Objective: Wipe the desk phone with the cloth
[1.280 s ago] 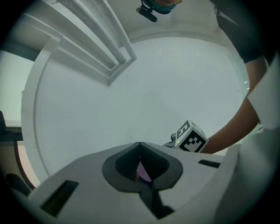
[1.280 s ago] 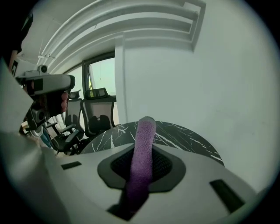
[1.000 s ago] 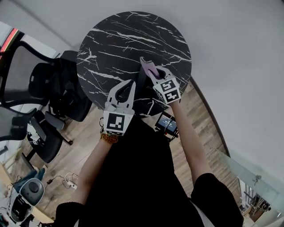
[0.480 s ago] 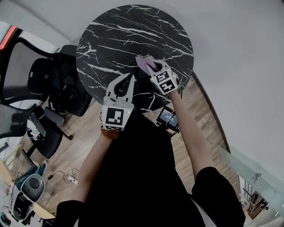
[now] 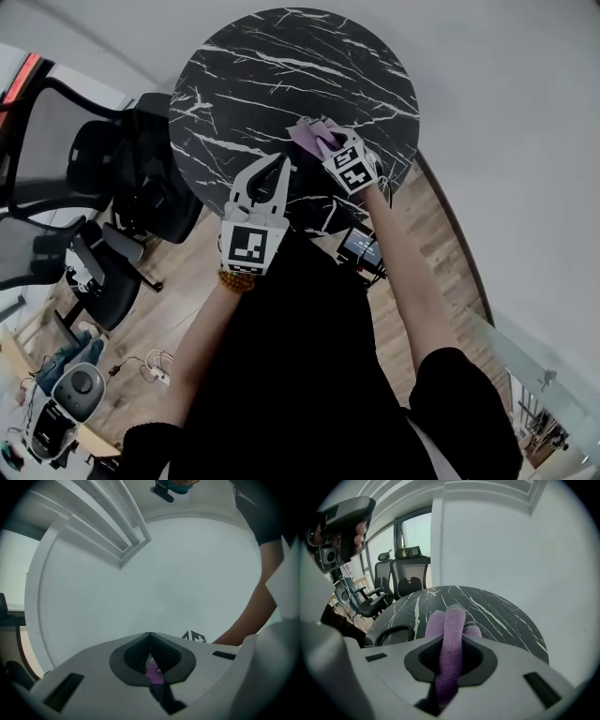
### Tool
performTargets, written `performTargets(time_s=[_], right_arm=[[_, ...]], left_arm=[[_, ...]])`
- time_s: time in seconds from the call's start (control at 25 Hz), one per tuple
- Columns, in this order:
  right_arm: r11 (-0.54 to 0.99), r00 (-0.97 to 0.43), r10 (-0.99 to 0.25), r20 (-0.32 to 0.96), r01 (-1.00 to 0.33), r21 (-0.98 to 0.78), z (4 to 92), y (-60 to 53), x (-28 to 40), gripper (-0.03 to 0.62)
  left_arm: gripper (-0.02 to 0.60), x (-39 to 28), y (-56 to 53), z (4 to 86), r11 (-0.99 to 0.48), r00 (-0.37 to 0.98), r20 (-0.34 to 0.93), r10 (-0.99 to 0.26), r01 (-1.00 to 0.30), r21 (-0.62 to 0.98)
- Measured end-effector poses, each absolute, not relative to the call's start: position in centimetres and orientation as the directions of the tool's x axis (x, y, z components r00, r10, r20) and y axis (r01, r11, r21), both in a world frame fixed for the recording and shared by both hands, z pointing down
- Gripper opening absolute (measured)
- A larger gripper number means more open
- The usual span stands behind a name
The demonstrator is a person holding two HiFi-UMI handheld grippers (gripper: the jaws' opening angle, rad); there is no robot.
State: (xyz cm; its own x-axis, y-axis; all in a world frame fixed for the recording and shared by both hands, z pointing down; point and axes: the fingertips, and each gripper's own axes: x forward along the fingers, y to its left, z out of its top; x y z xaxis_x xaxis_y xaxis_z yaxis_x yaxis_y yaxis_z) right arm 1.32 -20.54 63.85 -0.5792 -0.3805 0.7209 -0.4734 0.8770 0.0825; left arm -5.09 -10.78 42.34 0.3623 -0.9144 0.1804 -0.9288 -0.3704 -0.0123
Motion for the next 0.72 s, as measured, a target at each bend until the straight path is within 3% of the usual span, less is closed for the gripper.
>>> performTargets(time_s=[0.72], right_arm=[[0.889, -0.604, -0.365, 0.709, -0.453, 0.071, 64.7, -20.2, 1.1, 0.058]], left_arm=[[0.014, -4.6, -12.2, 42.0, -0.371, 0.362, 0.184, -0.914, -0.928, -0.019]])
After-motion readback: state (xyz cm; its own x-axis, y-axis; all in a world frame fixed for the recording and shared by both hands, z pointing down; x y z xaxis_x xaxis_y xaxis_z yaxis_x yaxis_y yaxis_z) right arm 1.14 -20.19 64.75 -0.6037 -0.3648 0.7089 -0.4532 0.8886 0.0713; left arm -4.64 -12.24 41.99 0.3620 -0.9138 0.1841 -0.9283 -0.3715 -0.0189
